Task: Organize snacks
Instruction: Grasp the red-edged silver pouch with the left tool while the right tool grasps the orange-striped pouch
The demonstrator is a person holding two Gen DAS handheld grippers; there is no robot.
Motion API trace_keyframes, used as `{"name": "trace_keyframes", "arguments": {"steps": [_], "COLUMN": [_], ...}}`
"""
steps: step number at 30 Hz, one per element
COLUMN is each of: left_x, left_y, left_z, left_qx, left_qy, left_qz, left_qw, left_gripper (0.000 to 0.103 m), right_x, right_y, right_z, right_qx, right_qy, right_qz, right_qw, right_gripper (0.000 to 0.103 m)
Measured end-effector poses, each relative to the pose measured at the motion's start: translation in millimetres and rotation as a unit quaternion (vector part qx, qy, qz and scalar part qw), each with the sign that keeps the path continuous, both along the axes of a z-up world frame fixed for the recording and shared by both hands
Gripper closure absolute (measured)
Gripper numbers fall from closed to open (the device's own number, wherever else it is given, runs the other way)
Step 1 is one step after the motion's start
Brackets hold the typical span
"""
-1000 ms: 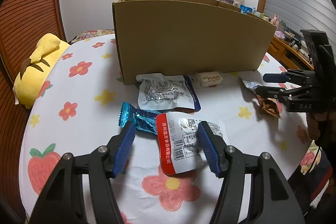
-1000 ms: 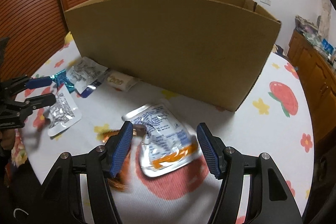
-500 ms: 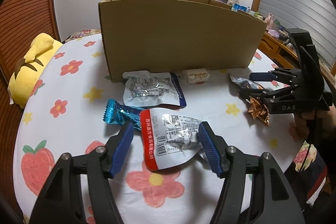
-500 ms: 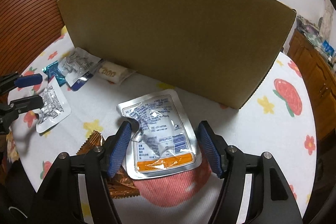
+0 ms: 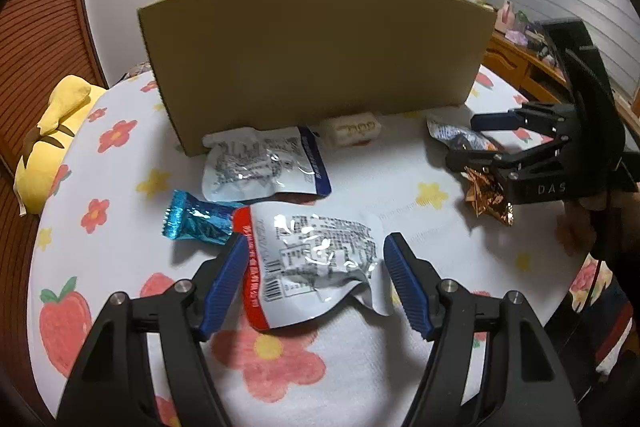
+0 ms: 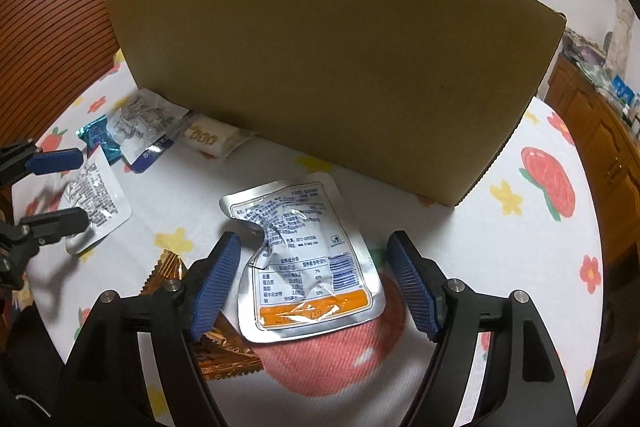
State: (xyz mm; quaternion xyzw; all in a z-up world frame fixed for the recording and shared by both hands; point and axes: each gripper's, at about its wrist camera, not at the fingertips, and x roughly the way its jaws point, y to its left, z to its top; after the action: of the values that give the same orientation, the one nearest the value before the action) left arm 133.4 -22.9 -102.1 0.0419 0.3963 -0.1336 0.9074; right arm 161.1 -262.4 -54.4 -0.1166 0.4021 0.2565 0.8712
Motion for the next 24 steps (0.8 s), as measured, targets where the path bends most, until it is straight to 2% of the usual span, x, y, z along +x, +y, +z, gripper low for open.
{"name": "trace_keyframes", "arguments": {"steps": [12,21,24], "left_x": [2.8,3.1,4.6], "left_y": [-10.0,-10.4,-12.2], "left_z": [-9.0,-9.7,-10.1], "left_qx": [0.019,0.019,0.019], "left_qy": [0.006,0.004,0.005], "left_qz": [-0.012,-0.016,-0.023], "left_qw": [0.9997,0.9997,0.9996], "left_gripper": [0.024,0.022,0.019], "right_x": [-0.4,-0.3,-0.4], "right_y": [0.8,0.6,0.5], "right_z": [-0.5,-0.3,-0.6], "right_qx": [-0.001,-0.001,-0.001], "right_qy": [-0.001,-0.001,-0.001], "right_qz": [-0.003,-0.003,-0.003], "right_qw": [1.000,1.000,1.000], "right_gripper": [0.024,0.024,0.024]}}
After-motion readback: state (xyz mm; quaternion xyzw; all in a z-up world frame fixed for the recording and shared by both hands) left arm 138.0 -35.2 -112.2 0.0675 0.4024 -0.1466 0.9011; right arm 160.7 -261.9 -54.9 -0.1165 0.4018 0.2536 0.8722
